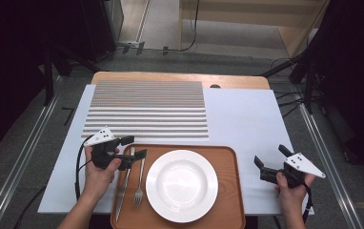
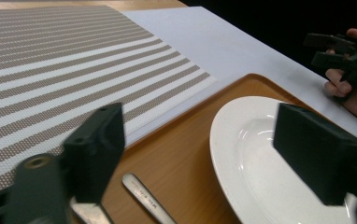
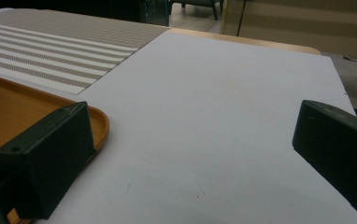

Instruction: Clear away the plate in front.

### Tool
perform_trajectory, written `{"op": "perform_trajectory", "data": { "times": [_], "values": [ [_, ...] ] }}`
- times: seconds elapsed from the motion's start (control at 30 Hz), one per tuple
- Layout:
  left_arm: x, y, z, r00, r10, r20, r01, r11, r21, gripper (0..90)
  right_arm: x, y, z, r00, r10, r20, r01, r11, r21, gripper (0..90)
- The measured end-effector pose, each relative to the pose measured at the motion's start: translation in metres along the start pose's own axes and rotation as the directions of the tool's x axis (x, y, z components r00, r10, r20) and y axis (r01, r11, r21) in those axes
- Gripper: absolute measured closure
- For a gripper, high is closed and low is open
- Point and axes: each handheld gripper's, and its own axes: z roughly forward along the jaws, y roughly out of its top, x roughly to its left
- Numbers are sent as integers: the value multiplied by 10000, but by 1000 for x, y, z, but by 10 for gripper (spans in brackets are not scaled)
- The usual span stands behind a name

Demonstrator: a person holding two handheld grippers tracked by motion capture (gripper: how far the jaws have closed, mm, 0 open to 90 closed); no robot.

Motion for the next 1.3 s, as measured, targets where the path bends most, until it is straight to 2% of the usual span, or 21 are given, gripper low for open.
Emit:
{"op": "perform_trajectory", "data": {
  "times": [0.1,0.17,0.27,0.3,0.33,0.43,0.47,0.53,0.6,0.67,0.77,0.8,0.93,1.07,1.1,1.13,1.2,1.27,1.3],
  "values": [
    [2,-1,-3,9997,93,-214,-97,9998,-165,75,0,0,0,10000,15,6,-15,10000,7,0],
    [5,-2,-6,9999,39,-98,-43,9992,-400,0,0,0,0,10000,22,2,-22,10000,2,0],
    [8,-4,-10,9973,193,-709,-223,9989,-418,0,0,0,0,10000,24,1,-24,10000,6,0],
    [8,-4,-10,9973,193,-709,-223,9989,-418,0,0,0,0,10000,24,1,-24,10000,6,0],
    [10,-5,-13,9952,229,-949,-277,9984,-487,0,0,0,0,10000,29,1,-29,10000,6,0],
    [12,-7,-16,9955,190,-930,-246,9980,-589,0,0,0,0,10000,23,2,-23,10000,-3,0],
    [14,-10,-19,9930,238,-1158,-310,9977,-605,0,0,0,0,10000,20,7,-20,10000,-11,0],
    [17,-11,-20,9925,227,-1205,-303,9976,-618,0,0,0,0,10000,14,5,-14,10000,-4,0],
    [20,-13,-22,9875,270,-1550,-358,9979,-545,0,0,0,0,10000,17,7,-17,10000,-8,0],
    [24,-17,-25,9855,160,-1691,-281,9972,-692,0,0,0,0,10000,9,9,-9,10000,-6,0],
    [27,-20,-28,9829,239,-1824,-372,9969,-696,0,0,0,0,10000,20,8,-20,10000,-11,0],
    [29,-22,-32,9796,298,-1989,-446,9965,-704,0,-1,0,0,10000,25,0,-25,10000,-14,0],
    [32,-26,-39,9757,351,-2164,-539,9952,-817,0,0,0,0,10000,27,4,-27,10000,-15,0],
    [40,-33,-51,9693,233,-2447,-439,9959,-790,0,0,0,0,10000,25,12,-25,10000,-12,0],
    [40,-33,-51,9693,233,-2447,-439,9959,-790,0,0,0,0,10000,25,12,-25,10000,-12,0],
    [43,-36,-56,9665,188,-2560,-401,9961,-782,0,0,0,0,10000,16,13,-16,10000,-5,0],
    [44,-38,-58,9660,188,-2578,-398,9963,-763,0,0,0,0,10000,15,18,-15,10000,-4,0],
    [49,-43,-65,9611,139,-2760,-362,9965,-757,0,0,0,0,10000,24,32,-24,10000,0,0],
    [49,-43,-65,9611,139,-2760,-362,9965,-757,0,0,0,0,10000,24,32,-24,10000,0,0]
  ]
}}
